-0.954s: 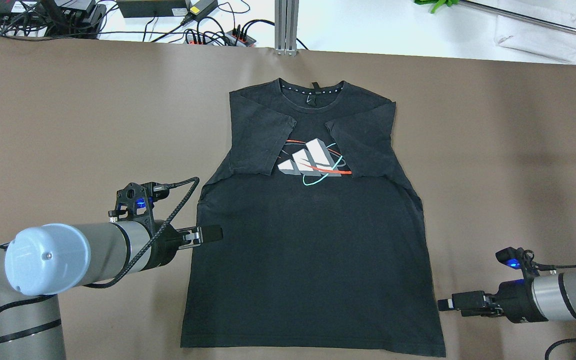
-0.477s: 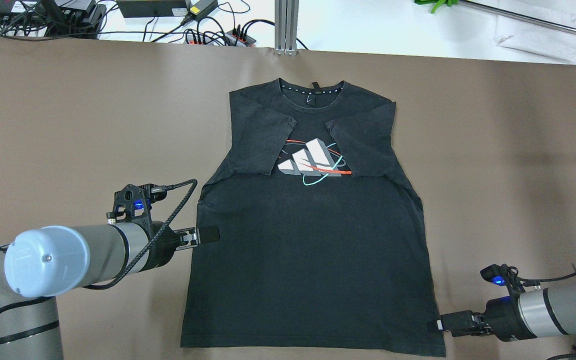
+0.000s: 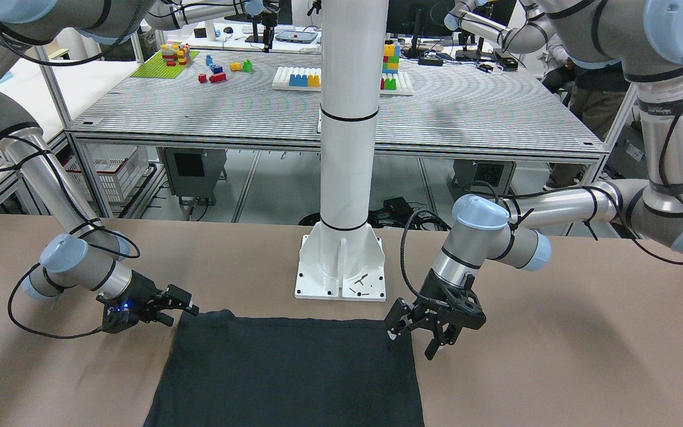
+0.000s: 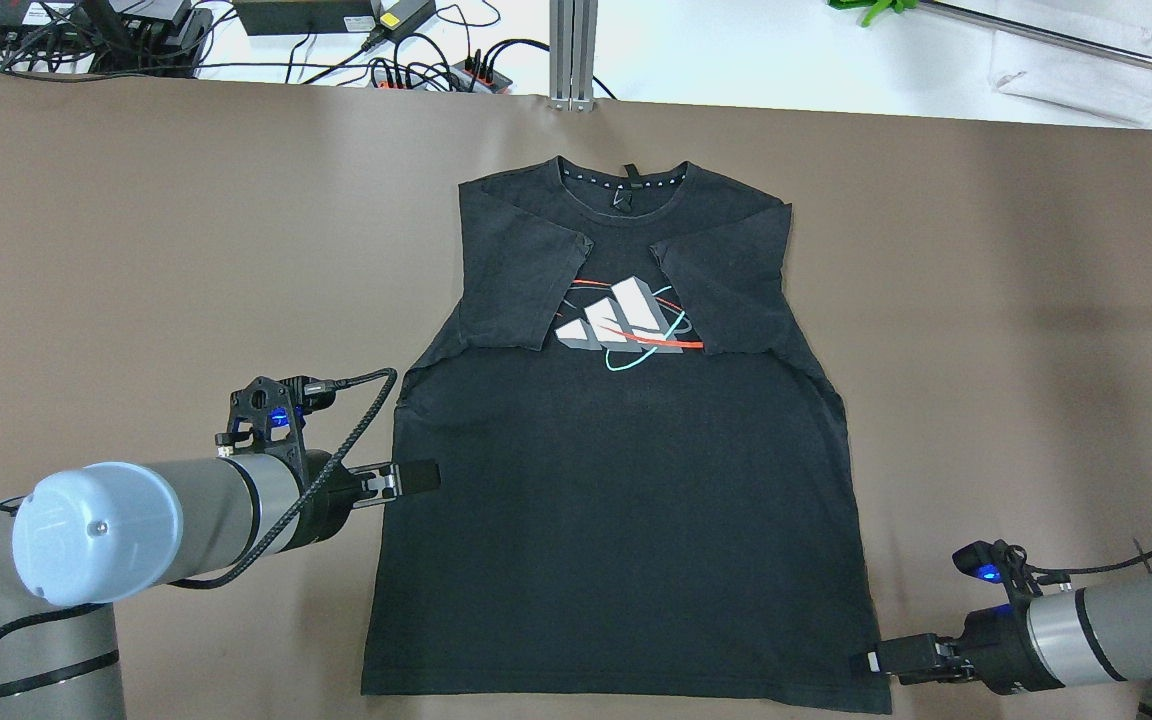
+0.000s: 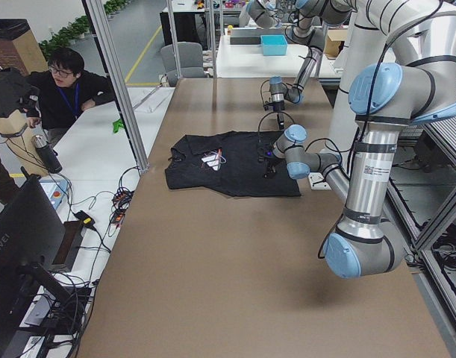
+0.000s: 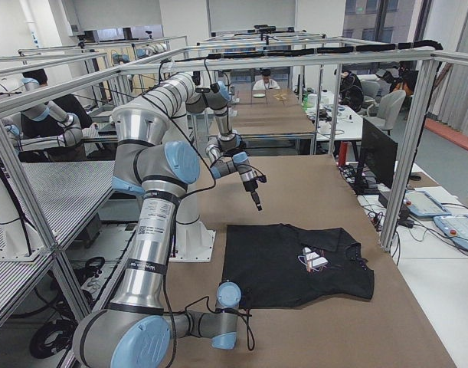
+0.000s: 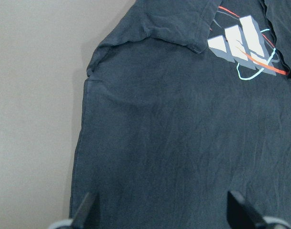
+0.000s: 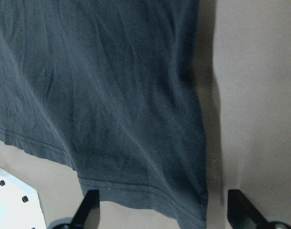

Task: Fold clothes
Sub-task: 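Grasp the two hem corners nearest the robot with both grippers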

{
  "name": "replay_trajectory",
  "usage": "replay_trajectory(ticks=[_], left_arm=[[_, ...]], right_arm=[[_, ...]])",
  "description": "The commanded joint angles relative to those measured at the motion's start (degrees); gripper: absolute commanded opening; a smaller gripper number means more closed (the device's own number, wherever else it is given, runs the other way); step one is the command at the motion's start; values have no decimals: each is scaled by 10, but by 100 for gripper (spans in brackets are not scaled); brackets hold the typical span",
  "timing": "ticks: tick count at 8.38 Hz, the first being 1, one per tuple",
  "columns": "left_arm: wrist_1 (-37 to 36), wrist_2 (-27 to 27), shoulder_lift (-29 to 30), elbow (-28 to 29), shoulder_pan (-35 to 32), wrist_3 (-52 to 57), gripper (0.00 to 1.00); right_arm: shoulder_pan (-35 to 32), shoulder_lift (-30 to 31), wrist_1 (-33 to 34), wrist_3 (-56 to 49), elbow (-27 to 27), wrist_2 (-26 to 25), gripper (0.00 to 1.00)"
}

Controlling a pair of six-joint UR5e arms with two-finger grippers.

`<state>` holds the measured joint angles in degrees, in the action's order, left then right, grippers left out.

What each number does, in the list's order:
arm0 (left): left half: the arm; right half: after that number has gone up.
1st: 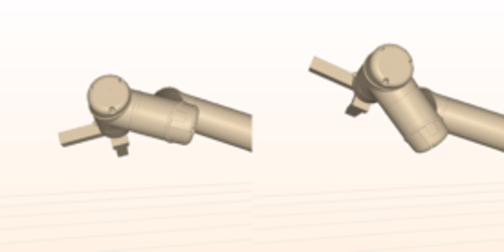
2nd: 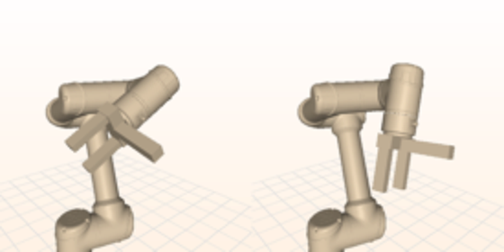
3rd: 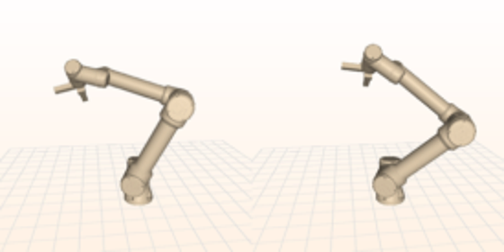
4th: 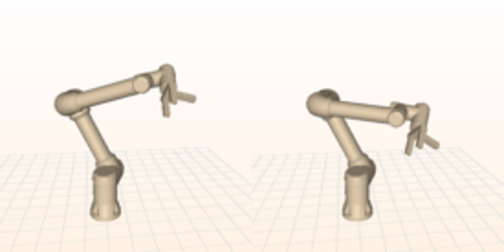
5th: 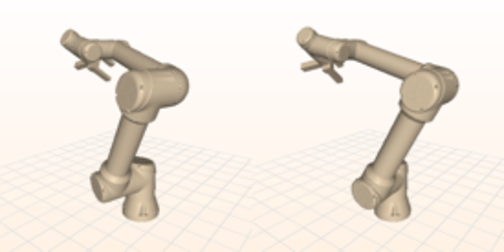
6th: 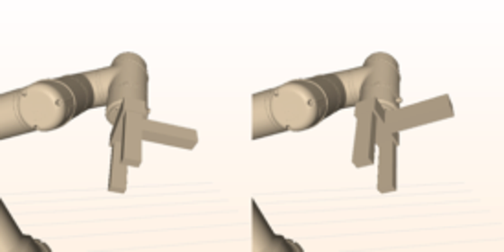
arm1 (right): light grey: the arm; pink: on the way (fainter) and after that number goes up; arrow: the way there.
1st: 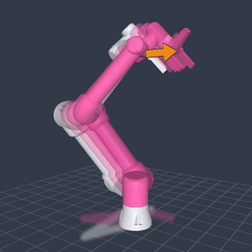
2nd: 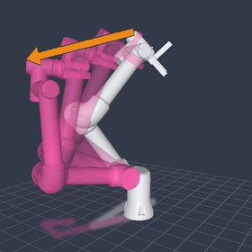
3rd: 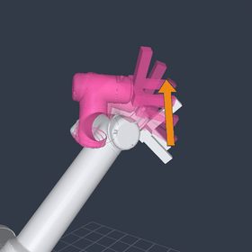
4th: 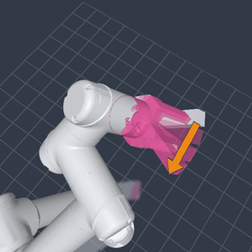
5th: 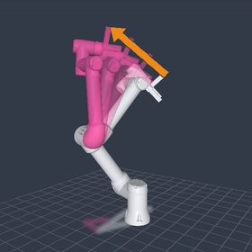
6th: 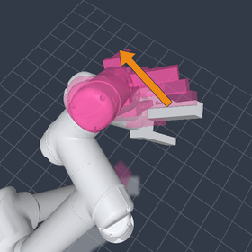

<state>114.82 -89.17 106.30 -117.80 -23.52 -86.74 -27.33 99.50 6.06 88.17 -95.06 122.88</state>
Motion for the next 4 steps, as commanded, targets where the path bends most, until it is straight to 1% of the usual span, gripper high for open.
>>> replay_trajectory(ticks=[1, 2, 3, 4], left_arm=[[0, 1, 0, 2, 1, 0, 94], [0, 1, 0, 2, 1, 0, 94], [0, 1, 0, 2, 1, 0, 94], [0, 1, 0, 1, 1, 0, 94]], right_arm=[[34, -2, 0, 0, 8, -38, 94], [34, -1, 0, 1, 7, -40, 90], [33, 0, -1, 2, 6, -40, 51], [33, 2, -2, 2, 2, -45, 7]])
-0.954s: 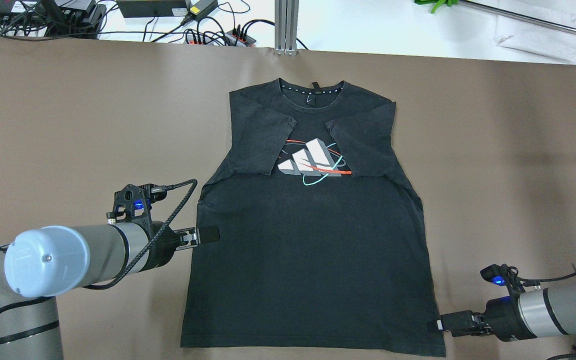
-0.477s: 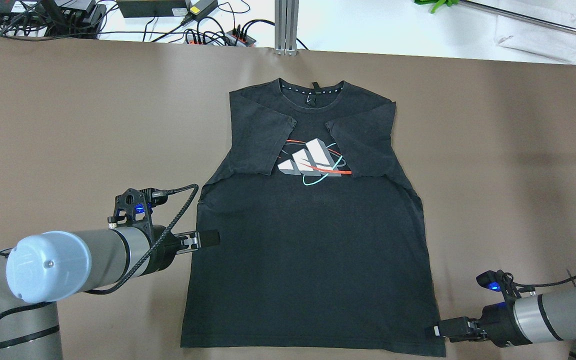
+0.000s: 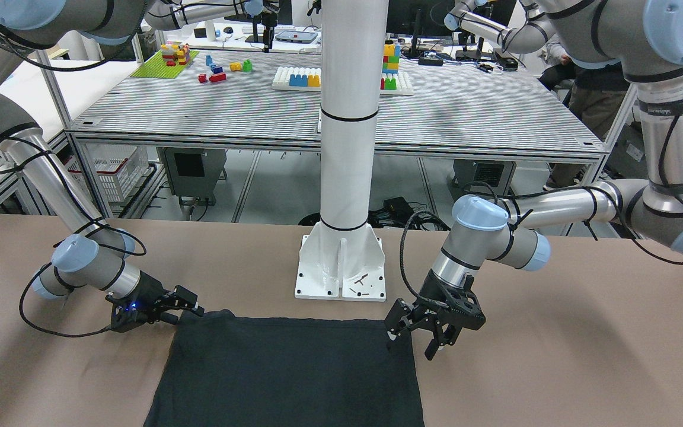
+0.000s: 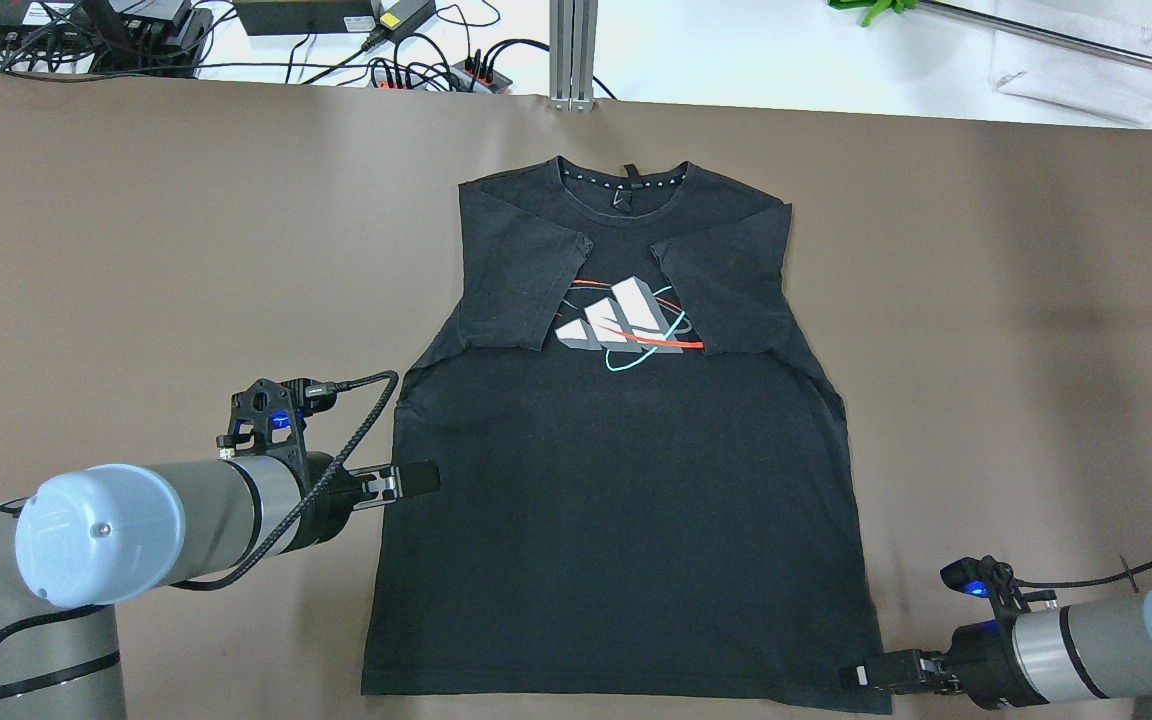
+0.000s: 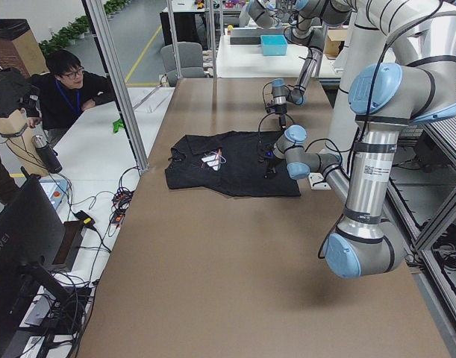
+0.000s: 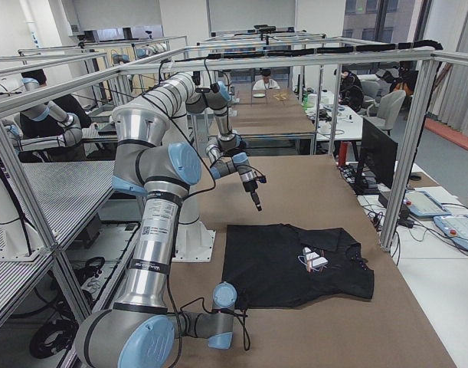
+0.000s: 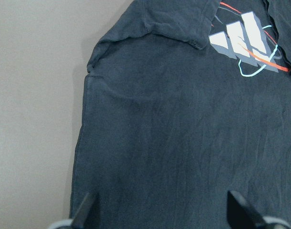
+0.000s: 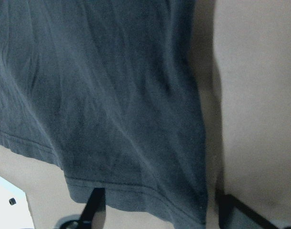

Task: Fold clothes
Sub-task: 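Grasp the two hem corners nearest the robot with both grippers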

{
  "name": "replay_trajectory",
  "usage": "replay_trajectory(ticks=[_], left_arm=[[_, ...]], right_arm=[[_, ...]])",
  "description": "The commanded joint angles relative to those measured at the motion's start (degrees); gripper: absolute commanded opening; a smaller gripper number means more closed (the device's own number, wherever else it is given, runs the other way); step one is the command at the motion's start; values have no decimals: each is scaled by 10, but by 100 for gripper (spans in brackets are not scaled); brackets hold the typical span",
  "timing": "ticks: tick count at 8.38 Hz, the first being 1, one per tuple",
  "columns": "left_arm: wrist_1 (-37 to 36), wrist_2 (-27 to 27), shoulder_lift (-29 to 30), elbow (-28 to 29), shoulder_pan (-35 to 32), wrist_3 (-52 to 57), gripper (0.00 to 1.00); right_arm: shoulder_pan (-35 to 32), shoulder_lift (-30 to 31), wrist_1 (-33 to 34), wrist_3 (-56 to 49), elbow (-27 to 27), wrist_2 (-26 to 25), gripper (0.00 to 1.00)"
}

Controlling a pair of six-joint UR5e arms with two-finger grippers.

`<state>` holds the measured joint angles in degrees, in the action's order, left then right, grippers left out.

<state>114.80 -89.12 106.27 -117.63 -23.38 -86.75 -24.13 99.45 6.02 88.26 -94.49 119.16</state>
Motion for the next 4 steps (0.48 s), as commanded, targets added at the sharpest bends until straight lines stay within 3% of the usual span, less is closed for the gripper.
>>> replay_trajectory(ticks=[1, 4], left_arm=[[0, 1, 0, -1, 1, 0, 94], [1, 22, 3, -2, 19, -1, 94]], right_arm=[[1, 7, -15, 1, -5, -13, 0], [-3, 8, -30, 13, -5, -13, 0]])
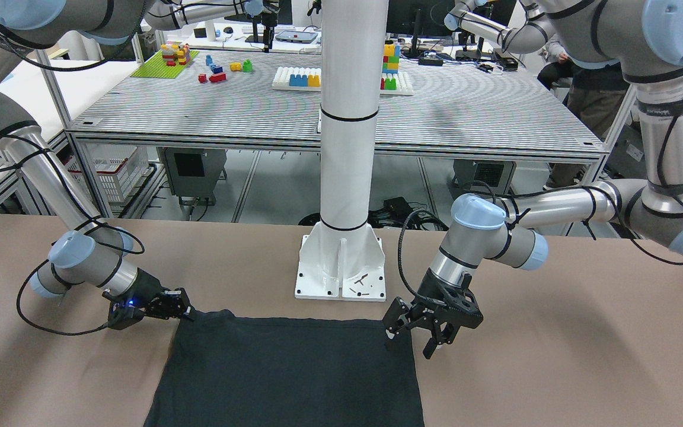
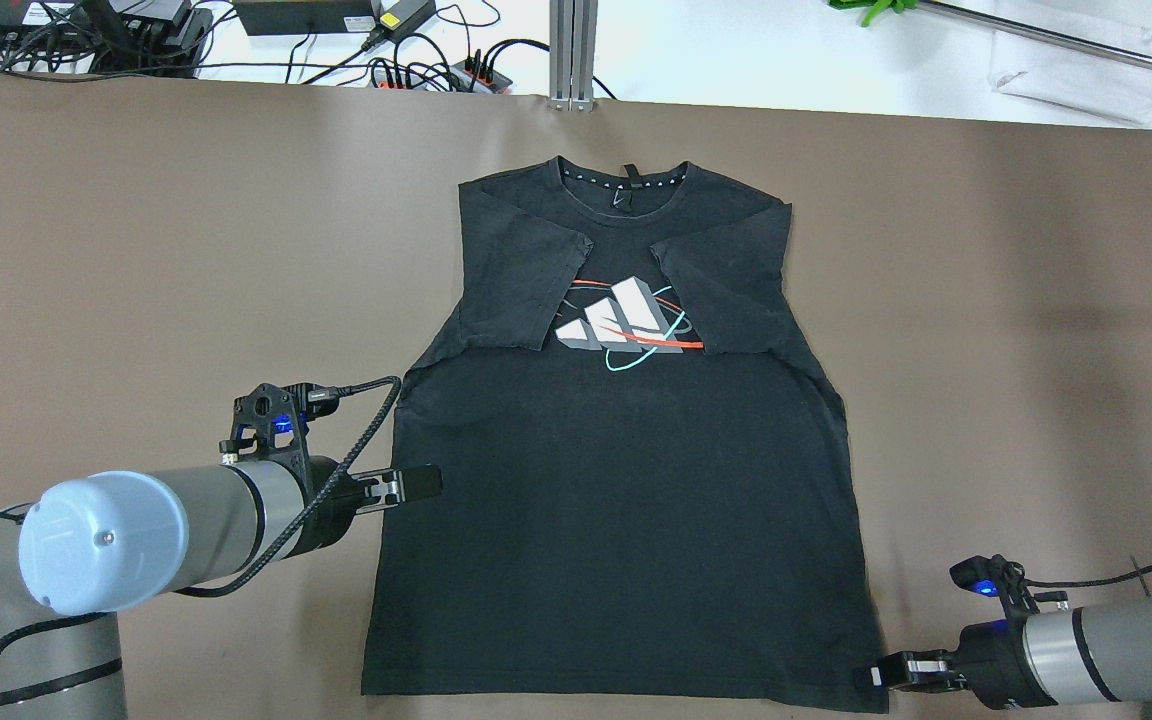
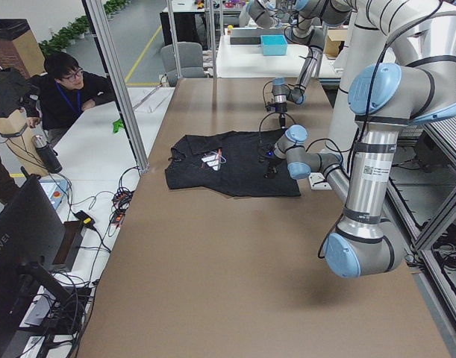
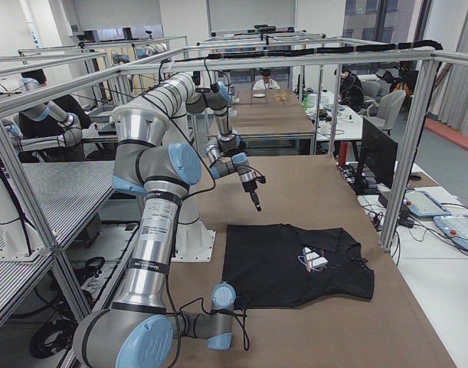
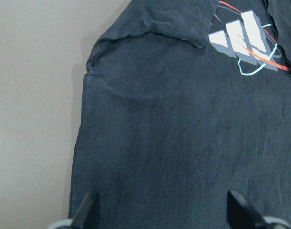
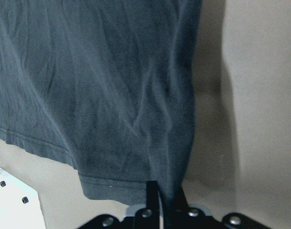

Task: Fold clothes
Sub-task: 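Grasp the two hem corners nearest the robot with both grippers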

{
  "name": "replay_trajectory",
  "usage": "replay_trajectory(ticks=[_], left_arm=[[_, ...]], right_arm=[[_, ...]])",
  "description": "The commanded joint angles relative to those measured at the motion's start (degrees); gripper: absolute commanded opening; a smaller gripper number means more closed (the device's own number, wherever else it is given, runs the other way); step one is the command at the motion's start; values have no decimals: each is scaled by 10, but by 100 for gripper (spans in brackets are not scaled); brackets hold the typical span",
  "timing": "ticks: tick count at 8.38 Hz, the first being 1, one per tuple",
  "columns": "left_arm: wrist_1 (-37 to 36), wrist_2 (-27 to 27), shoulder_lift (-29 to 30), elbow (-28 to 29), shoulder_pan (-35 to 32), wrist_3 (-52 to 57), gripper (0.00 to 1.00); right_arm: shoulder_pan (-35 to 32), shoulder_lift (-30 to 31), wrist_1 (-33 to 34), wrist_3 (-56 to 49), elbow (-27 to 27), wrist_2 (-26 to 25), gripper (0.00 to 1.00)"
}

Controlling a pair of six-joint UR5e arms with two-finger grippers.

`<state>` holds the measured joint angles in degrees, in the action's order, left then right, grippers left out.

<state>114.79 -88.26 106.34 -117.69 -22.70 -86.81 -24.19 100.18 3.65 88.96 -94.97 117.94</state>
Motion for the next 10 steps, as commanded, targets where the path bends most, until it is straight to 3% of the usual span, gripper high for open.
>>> replay_trajectory(ticks=[1, 4, 5, 6, 7, 10], left_arm=[[3, 10, 0, -6, 13, 0, 94], [5, 18, -2, -51, 61, -39, 94], [23, 58, -31, -56, 99, -40, 94], [103, 96, -73, -53, 140, -36, 94], [123, 104, -102, -53, 150, -35, 94], [117, 142, -130, -48, 179, -34, 94]], right_arm=[[-2, 2, -14, 6, -1, 0, 0], [-21, 22, -86, 6, 5, 9, 0], [-37, 22, -87, 6, 4, 15, 0], [-50, 21, -88, 6, 3, 24, 0], [-58, 21, -89, 6, 0, 26, 0], [-58, 20, -89, 5, 0, 25, 0]])
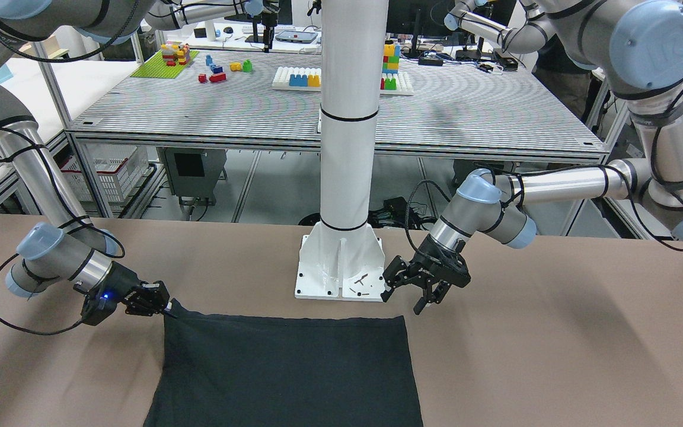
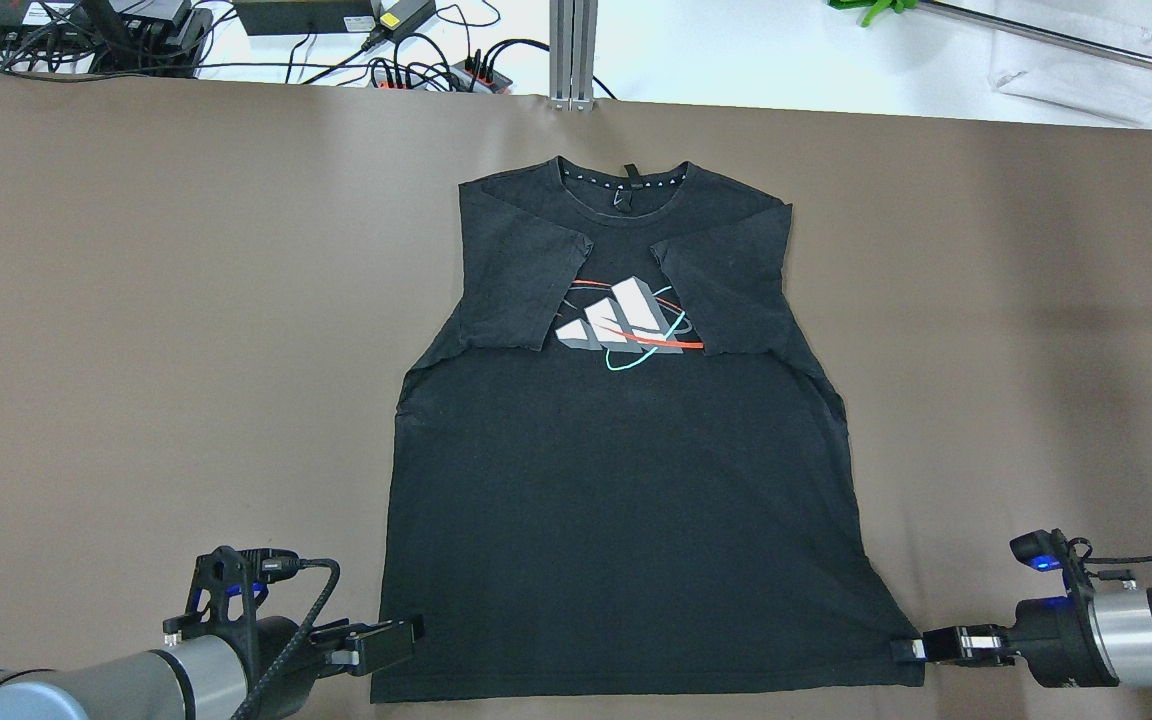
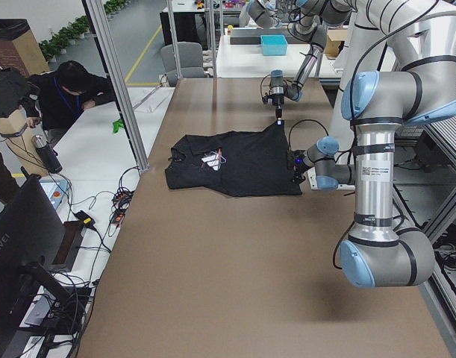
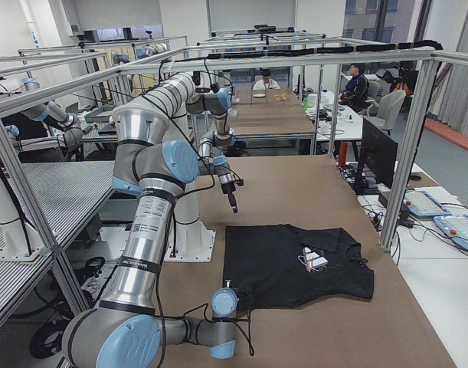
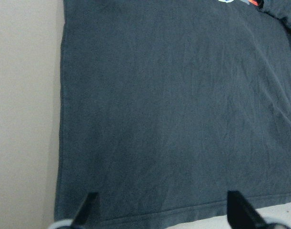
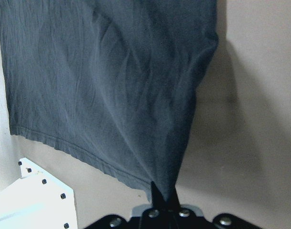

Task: Fold clothes
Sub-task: 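Grasp the two hem corners nearest the robot with both grippers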

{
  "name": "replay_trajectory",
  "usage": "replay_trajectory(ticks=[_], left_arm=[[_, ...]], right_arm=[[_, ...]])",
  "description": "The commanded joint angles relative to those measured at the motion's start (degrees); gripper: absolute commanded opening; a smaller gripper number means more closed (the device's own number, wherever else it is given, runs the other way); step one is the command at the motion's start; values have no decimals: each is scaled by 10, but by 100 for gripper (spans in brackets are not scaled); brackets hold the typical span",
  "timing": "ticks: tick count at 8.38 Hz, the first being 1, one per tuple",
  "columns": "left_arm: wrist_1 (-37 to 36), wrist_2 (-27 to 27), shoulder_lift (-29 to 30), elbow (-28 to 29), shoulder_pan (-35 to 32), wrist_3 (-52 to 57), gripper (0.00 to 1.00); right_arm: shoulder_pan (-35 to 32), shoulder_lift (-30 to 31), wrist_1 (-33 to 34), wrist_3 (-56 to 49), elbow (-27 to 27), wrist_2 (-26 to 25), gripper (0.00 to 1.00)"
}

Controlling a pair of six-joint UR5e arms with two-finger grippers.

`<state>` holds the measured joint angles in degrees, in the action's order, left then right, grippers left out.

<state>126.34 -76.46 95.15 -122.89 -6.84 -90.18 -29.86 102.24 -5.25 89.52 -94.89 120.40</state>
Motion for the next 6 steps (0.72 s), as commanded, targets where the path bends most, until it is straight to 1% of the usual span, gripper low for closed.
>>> replay_trajectory(ticks=[1, 4, 5, 6], left_arm=[[-2, 35, -16, 19, 26, -1, 94], [5, 37, 2, 71, 29, -9, 94], [3, 38, 31, 94, 28, -9, 93], [5, 38, 41, 112, 29, -11, 93]], right_arm=[[-1, 0, 0, 0, 0, 0, 0], [0, -4, 0, 0, -1, 0, 0], [0, -4, 0, 0, -1, -1, 0], [0, -4, 0, 0, 0, -2, 0]])
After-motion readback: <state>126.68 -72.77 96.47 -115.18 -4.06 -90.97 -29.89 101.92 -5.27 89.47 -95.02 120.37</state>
